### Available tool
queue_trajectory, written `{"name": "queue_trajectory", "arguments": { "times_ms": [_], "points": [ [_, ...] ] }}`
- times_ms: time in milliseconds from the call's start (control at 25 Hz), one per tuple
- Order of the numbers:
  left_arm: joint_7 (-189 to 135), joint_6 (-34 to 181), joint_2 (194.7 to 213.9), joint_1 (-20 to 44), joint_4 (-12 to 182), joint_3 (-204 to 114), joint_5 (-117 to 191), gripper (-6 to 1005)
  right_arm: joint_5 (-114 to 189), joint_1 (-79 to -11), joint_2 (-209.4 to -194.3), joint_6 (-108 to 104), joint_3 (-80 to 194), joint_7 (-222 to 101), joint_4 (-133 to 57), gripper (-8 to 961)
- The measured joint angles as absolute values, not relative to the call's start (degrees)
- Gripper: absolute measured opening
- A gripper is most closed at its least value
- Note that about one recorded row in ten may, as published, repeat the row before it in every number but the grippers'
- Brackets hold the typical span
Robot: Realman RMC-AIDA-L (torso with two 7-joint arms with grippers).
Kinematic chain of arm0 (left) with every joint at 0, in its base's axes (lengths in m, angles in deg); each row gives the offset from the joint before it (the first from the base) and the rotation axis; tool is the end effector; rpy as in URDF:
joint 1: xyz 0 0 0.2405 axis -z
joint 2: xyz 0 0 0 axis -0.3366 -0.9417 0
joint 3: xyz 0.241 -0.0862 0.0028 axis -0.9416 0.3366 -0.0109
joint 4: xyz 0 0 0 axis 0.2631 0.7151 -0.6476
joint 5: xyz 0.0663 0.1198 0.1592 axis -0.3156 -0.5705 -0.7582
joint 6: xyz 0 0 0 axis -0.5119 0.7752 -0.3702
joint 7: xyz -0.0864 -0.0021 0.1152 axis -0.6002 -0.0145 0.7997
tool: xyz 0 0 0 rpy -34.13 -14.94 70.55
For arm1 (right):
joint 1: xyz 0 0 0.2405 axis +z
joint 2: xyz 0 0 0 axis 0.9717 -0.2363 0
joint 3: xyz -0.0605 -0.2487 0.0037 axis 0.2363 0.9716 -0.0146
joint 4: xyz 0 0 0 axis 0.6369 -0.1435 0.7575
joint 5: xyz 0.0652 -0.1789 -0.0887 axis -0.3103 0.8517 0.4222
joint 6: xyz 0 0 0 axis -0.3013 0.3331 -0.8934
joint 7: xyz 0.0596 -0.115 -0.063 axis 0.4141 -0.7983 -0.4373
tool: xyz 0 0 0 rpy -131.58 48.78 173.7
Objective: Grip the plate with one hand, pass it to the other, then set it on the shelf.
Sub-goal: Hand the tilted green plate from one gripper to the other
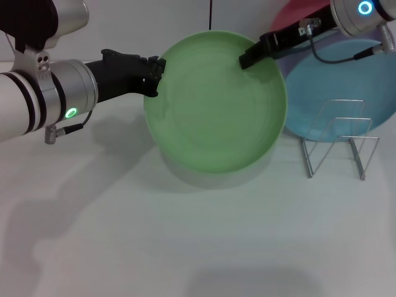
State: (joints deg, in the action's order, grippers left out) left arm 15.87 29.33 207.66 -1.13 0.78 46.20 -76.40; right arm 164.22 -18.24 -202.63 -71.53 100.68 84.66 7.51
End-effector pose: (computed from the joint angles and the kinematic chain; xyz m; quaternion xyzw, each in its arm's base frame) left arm -0.1500 0.3793 -0.0019 -0.8847 -0.2364 -0.1552 0.3706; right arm 0.1197 0.4597 0.0419 -0.8776 0.4367 0.0429 0.1929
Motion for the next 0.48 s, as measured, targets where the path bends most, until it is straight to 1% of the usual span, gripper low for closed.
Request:
{"name": "queue_trajectory", "arguments": {
  "times_ms": [80,200,400,440,480],
  "points": [
    [15.9,29.2,207.68,-1.1,0.8,46.2,-76.1,38,164.2,-18.2,-202.63,-71.7,100.9,84.0,7.5,354],
    [16.4,28.9,207.58,-1.0,0.8,46.3,-74.7,38,164.1,-18.6,-203.2,-72.0,102.3,81.6,9.0,323],
    [19.8,29.4,207.76,-2.0,0.3,46.2,-70.1,38,163.9,-20.8,-204.23,-71.6,103.5,80.9,13.3,213],
    [20.4,29.6,207.79,-2.0,0.3,46.2,-69.1,38,163.7,-21.1,-204.29,-71.5,103.5,80.7,13.6,212],
    [20.7,29.6,207.79,-2.1,0.3,46.3,-68.6,64,163.6,-21.3,-204.33,-71.4,103.5,80.6,13.7,211]
  ]
}}
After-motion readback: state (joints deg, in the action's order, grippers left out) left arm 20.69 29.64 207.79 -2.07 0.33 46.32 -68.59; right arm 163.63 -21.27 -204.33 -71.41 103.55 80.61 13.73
